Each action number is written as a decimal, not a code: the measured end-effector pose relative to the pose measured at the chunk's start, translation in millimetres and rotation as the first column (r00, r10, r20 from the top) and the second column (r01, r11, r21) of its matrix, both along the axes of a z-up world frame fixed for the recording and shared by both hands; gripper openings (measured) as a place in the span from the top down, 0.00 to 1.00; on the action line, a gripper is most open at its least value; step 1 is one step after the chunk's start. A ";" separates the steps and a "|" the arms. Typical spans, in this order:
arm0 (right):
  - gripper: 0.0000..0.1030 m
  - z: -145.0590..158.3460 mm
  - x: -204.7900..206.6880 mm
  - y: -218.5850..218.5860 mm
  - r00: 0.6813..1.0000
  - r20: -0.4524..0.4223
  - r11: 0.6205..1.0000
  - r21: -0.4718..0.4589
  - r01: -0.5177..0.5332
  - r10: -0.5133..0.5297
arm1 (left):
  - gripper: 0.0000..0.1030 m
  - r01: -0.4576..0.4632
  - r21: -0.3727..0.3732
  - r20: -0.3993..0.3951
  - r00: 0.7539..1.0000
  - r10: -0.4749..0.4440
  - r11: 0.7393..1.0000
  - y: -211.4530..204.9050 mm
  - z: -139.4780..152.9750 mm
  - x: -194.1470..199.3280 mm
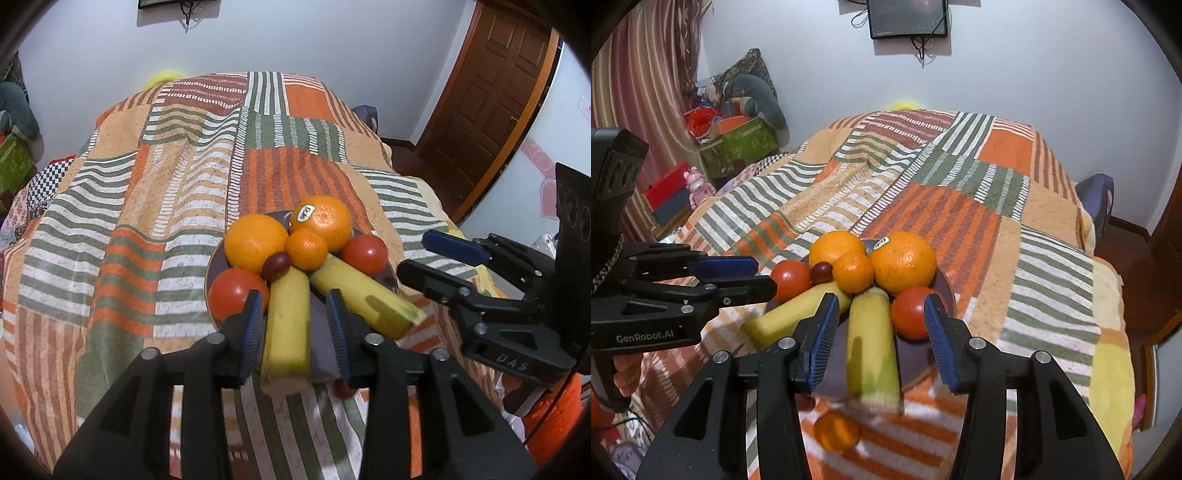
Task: Organize fruits
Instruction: 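Place the mandarin on the plate with the right tool while the left tool places the date, then grasp the second mandarin with the right tool while the left tool grasps another date, then place the mandarin on the plate with the right tool while the left tool places the date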
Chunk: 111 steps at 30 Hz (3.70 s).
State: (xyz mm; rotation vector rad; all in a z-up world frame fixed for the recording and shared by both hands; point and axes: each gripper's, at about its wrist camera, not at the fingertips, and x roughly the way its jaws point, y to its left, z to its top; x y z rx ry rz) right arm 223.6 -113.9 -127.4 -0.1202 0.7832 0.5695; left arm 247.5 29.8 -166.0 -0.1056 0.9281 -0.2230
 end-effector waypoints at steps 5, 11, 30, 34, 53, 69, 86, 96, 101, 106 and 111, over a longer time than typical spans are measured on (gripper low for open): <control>0.55 2.5 -17.4 -10.1 1.000 -0.012 1.000 0.014 0.010 -0.010 | 0.46 0.002 0.012 0.000 1.000 -0.002 1.000 -5.2 2.6 -20.3; 0.48 -5.0 -37.4 -19.9 0.998 -0.054 0.999 0.046 0.021 -0.019 | 0.34 -0.002 0.011 -0.025 1.000 0.002 1.000 -10.5 -2.0 -42.0; 0.57 -60.1 -51.9 0.8 0.977 -0.202 0.998 0.005 -0.070 0.070 | 0.33 0.008 -0.010 -0.139 0.990 -0.010 1.000 -16.6 -45.7 -57.3; 0.64 -66.8 -47.6 4.6 0.975 -0.212 0.997 -0.007 -0.071 0.068 | 0.34 0.024 -0.008 -0.140 0.990 -0.024 1.000 -19.7 -49.2 -56.1; 0.69 -59.2 -50.7 -21.0 0.982 -0.188 1.000 0.016 -0.025 0.028 | 0.68 0.098 -0.005 -0.165 0.981 -0.097 0.995 -48.8 -66.5 -35.5; 0.68 -40.5 -50.9 -22.5 0.989 -0.148 0.999 0.043 -0.023 0.029 | 0.77 0.077 -0.003 -0.149 0.986 -0.077 0.997 -42.7 -64.2 -34.7; 0.68 -14.6 -27.6 -8.4 0.997 -0.064 0.997 0.073 -0.036 0.041 | 0.77 0.052 -0.005 -0.022 0.998 -0.052 0.999 -27.5 -17.7 -13.7; 0.68 -21.4 -6.1 14.9 0.994 -0.065 0.994 0.069 -0.081 0.086 | 0.77 0.030 -0.007 -0.001 1.000 -0.030 1.000 -13.9 -14.7 7.3; 0.68 -30.4 1.0 26.4 0.991 -0.080 0.993 0.058 -0.103 0.108 | 0.77 0.022 -0.016 -0.010 1.000 -0.022 1.000 -8.6 -19.9 15.8; 0.68 -37.3 6.0 33.8 0.988 -0.093 0.992 0.048 -0.117 0.121 | 0.77 0.024 -0.031 -0.031 0.999 -0.025 0.999 -7.1 -28.0 24.1; 0.68 -39.8 6.9 36.3 0.988 -0.088 0.992 0.036 -0.124 0.126 | 0.77 0.024 -0.029 -0.030 0.999 -0.025 0.999 -8.6 -31.9 26.1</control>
